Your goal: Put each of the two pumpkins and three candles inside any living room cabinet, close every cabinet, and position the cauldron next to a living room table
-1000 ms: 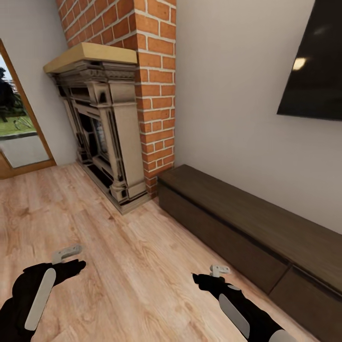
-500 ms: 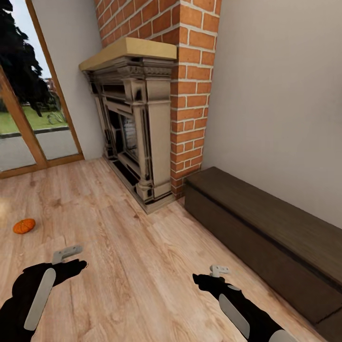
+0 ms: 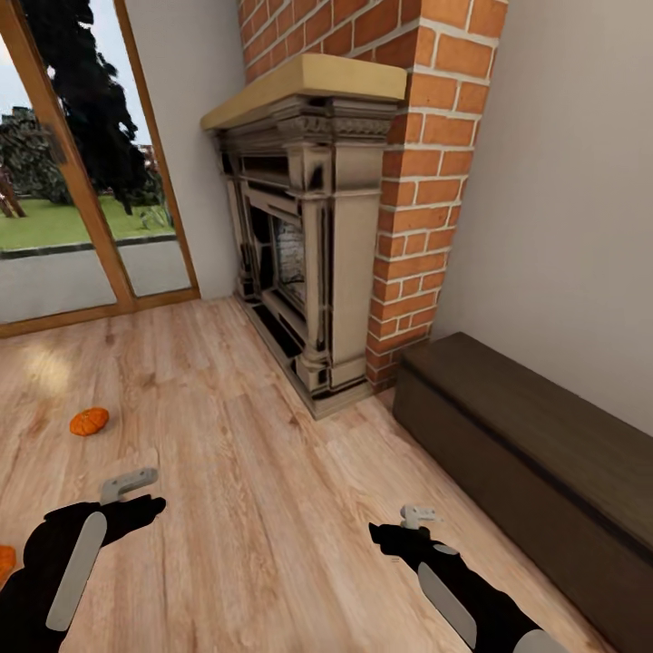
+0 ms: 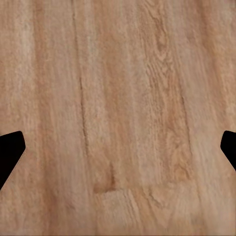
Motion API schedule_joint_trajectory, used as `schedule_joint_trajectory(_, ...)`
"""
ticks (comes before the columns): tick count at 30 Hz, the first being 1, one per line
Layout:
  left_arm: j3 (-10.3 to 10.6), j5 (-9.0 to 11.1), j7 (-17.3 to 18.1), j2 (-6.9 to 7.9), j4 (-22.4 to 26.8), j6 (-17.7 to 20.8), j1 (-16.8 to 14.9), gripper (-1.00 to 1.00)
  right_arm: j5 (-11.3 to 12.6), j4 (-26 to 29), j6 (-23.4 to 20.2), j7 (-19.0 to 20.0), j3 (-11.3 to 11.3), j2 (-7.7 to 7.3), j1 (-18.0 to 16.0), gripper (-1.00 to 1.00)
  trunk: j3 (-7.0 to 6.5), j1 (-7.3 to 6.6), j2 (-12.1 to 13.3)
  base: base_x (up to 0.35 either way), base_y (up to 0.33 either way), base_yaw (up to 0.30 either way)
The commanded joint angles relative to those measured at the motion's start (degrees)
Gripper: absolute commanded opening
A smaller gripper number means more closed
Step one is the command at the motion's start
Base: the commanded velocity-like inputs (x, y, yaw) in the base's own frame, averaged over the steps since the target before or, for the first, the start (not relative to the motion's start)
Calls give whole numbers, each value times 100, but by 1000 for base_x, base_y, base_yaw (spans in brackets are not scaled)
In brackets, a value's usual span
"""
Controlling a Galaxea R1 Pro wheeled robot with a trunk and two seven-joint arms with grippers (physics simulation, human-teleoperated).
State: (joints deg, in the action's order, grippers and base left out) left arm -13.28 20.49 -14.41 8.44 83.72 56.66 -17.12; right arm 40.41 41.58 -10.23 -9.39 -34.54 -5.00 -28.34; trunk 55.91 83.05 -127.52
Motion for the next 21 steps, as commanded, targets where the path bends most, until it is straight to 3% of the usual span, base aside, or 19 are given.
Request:
schedule_joint_trajectory(1,1,60,-51,0,4,20,-5,100,39,16,-14,-54,-35,-9,-4,100,11,2,-2,323,35,248)
schedule_joint_trajectory(21,1,77,-50,0,-13,19,-7,100,-2,21,1,-23,-24,-9,-4,100,108,2,-2,278,174,236)
